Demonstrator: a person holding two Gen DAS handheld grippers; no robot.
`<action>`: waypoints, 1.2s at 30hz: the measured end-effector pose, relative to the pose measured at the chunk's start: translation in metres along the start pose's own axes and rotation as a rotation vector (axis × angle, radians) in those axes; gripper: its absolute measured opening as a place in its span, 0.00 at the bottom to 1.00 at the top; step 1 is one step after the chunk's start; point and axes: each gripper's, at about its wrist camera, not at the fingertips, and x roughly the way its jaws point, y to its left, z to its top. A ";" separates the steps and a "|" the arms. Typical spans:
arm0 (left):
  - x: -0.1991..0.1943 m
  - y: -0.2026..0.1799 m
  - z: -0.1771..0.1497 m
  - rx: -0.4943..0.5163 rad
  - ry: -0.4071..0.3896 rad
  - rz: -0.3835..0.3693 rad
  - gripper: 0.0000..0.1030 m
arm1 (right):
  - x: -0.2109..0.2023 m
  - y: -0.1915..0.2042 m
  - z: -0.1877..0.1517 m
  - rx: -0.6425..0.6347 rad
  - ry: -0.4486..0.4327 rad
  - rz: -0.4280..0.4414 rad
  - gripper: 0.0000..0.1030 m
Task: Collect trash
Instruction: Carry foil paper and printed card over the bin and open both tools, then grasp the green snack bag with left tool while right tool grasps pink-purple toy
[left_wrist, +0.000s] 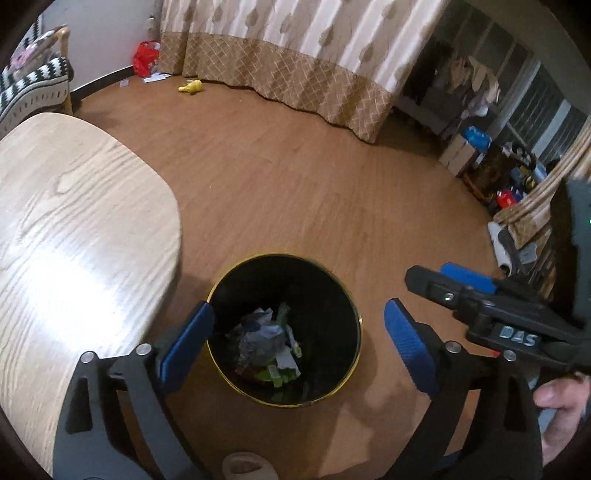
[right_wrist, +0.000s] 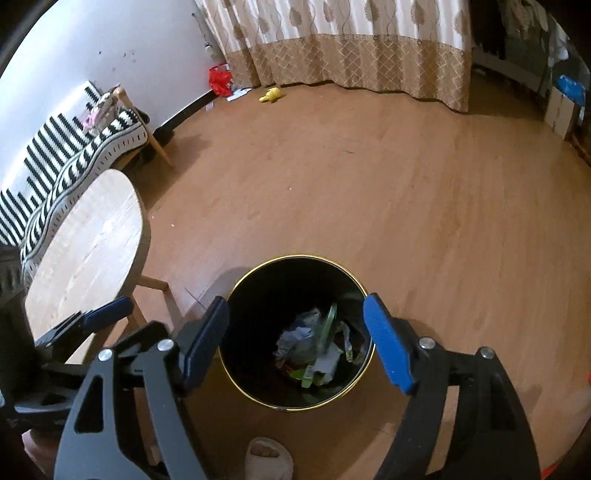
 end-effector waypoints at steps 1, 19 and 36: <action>-0.006 0.002 0.001 -0.008 -0.008 -0.003 0.91 | -0.002 0.000 0.000 0.011 -0.012 -0.002 0.74; -0.232 0.232 -0.056 -0.316 -0.239 0.446 0.93 | 0.012 0.203 -0.008 -0.266 0.001 0.165 0.81; -0.400 0.453 -0.214 -0.730 -0.297 0.781 0.93 | 0.026 0.523 -0.143 -0.768 0.121 0.381 0.82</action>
